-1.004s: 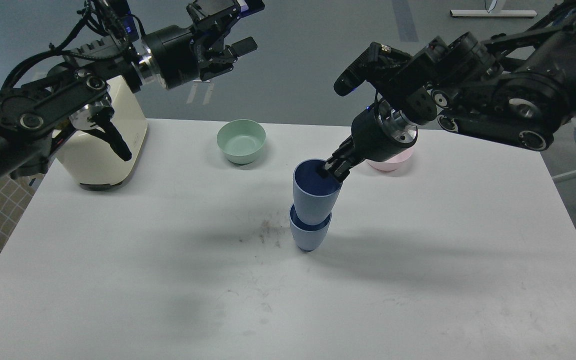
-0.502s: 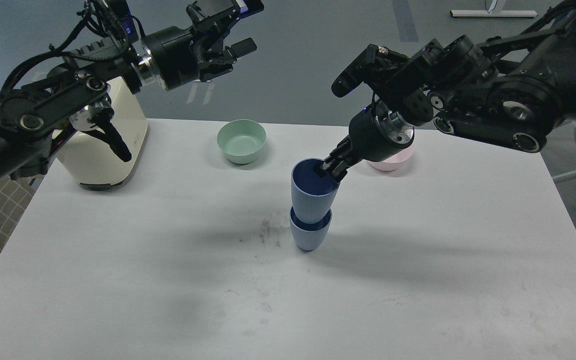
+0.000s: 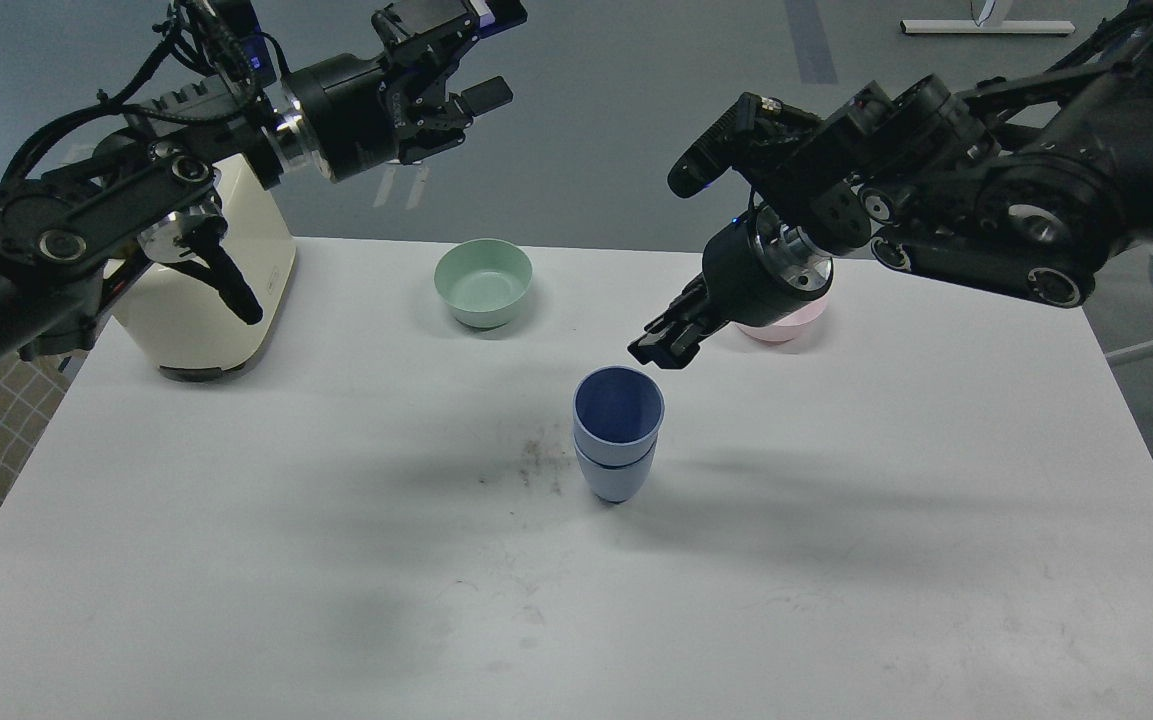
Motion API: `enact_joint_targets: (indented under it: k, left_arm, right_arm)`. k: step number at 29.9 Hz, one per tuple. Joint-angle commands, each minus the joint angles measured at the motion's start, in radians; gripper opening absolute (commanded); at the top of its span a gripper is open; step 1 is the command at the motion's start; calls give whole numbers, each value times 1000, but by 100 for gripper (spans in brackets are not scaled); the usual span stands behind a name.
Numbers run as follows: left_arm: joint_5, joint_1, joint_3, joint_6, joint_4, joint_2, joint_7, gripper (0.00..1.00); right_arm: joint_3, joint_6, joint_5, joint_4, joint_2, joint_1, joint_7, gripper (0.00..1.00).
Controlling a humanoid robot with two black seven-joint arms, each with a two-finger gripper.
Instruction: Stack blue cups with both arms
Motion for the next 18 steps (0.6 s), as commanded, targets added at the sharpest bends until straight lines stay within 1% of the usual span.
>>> enact_joint_targets:
  k: [1, 3, 6, 9, 10, 14, 16, 18]
  left_arm:
    - [1, 0, 0, 0, 0, 0, 0, 98]
    - [1, 0, 0, 0, 0, 0, 0, 98]
    - [1, 0, 0, 0, 2, 0, 0, 98]
    - [-1, 3, -2, 6, 12, 0, 0, 98]
    - [-4, 3, -2, 17, 15, 0, 0, 98]
    - [-13, 21, -2, 58, 35, -3, 0, 98]
    - [-14, 35, -2, 74, 55, -12, 0, 98]
    - [-14, 41, -2, 74, 60, -15, 0, 98]
  right_arm:
    - [1, 0, 41, -2, 0, 2, 0, 43]
    - [3, 0, 63, -6, -5, 9, 0, 48]
    - [11, -1, 97, -37, -20, 20, 0, 60]
    - [35, -2, 150, -83, -86, 31, 0, 83]
    - [56, -2, 170, -91, -124, 31, 0, 99]
    - [118, -8, 230, -123, -242, 17, 0, 100]
    - [199, -58, 297, -152, -329, -41, 0, 100]
    - [248, -99, 334, -163, -374, -93, 0, 100]
